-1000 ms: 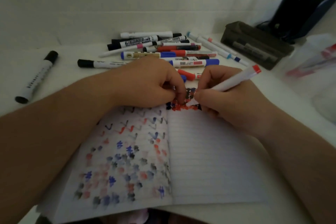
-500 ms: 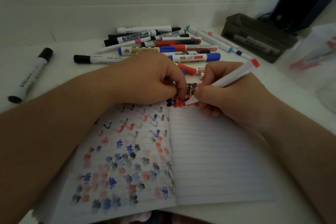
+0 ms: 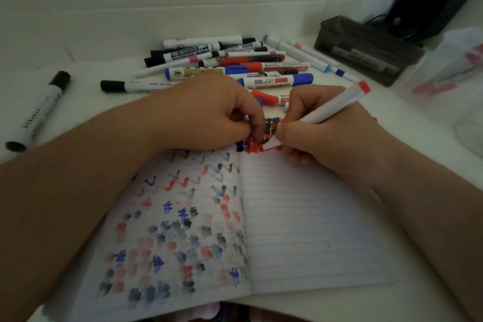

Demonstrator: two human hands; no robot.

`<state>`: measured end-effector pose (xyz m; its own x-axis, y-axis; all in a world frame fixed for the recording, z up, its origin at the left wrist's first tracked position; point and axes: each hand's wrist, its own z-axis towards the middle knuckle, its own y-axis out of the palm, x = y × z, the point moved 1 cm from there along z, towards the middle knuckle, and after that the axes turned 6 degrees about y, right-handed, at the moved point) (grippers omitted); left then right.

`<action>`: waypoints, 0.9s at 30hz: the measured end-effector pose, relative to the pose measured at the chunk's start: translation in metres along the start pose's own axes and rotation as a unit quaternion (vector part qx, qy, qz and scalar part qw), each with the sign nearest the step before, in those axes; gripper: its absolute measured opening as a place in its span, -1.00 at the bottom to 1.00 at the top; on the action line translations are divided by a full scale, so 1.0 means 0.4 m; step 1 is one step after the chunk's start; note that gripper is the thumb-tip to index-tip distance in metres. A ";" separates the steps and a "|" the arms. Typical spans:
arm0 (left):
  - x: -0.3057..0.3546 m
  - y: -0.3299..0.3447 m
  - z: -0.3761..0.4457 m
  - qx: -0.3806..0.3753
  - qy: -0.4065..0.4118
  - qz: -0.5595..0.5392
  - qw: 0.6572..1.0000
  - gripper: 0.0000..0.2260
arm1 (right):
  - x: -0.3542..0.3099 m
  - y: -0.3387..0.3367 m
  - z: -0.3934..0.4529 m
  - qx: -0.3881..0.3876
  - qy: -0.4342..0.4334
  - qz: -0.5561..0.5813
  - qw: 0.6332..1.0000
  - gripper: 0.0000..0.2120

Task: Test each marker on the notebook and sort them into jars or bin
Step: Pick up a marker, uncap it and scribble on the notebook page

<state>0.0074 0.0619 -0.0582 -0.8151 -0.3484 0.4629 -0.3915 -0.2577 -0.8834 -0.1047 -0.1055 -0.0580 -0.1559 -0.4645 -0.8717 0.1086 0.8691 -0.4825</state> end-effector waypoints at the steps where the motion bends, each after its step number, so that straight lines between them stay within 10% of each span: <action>1: -0.001 0.001 0.000 0.000 0.000 0.002 1.000 -0.77 | 0.000 0.003 0.000 -0.004 -0.002 -0.010 1.000 -0.82; 27: 0.002 0.003 -0.002 -0.003 0.000 0.011 1.000 -0.79 | 0.011 0.007 0.008 0.012 -0.008 -0.020 1.000 -0.83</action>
<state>0.0058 0.0620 -0.0590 -0.8237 -0.3535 0.4433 -0.3764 -0.2436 -0.8938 -0.1019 -0.1057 -0.0633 -0.1445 -0.5009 -0.8534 0.1258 0.8461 -0.5179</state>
